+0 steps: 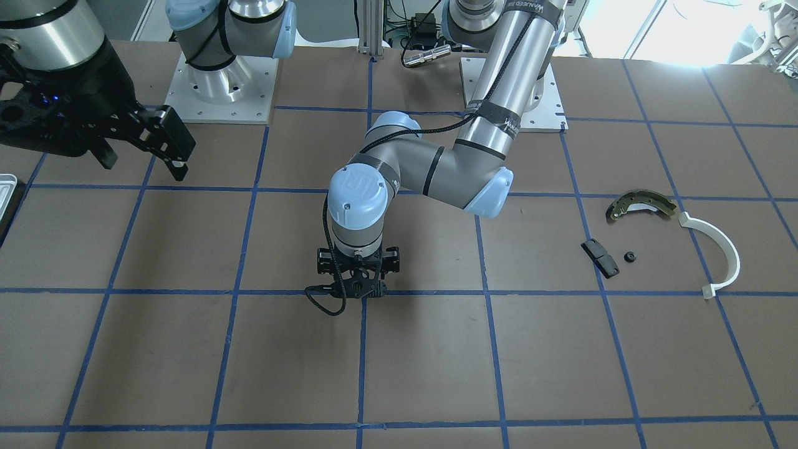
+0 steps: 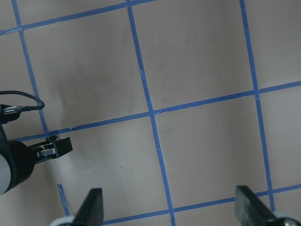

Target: Place bearing gear from tray to pile

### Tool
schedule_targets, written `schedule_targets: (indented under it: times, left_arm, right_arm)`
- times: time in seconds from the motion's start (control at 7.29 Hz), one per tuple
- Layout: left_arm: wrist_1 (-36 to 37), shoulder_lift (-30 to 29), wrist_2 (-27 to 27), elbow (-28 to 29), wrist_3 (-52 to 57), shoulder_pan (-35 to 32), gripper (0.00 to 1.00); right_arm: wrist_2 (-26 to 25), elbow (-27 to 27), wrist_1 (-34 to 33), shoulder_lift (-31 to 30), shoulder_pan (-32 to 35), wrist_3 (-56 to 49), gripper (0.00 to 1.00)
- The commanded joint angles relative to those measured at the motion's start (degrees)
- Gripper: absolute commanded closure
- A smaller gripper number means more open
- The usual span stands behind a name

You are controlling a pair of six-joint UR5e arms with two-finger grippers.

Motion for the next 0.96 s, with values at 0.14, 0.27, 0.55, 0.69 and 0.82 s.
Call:
schedule_targets:
  times: [0.14,0.27,0.55,0.69,0.82]
  left_arm:
    - [0.91,-1.98,0.44,1.37,-2.21,-0.15,0.18]
    - [0.91,-1.90,0.44,1.80,-2.48,-0.15,0.37]
    - [0.82,-1.98,0.44,1.90,-2.40,-0.15,0.69]
    - [0.82,-1.90,0.35,1.81,-1.79,-0.15,0.73]
    - [0.82,-1.72,0.35,1.89,-1.78,-0.06,0.77]
  right_arm:
    - [-0.15,-1.00,-0.30,2.04,3.02,1.75,0.00]
    - [-0.14,-1.00,-0.74,2.04,3.02,1.75,0.00]
    - [-0.14,-0.83,-0.92,2.04,3.02,1.75,0.00]
    - [-0.14,-0.83,-0.92,1.95,3.02,1.75,0.00]
    - [-0.23,-0.83,-0.83,1.95,3.02,1.84,0.00]
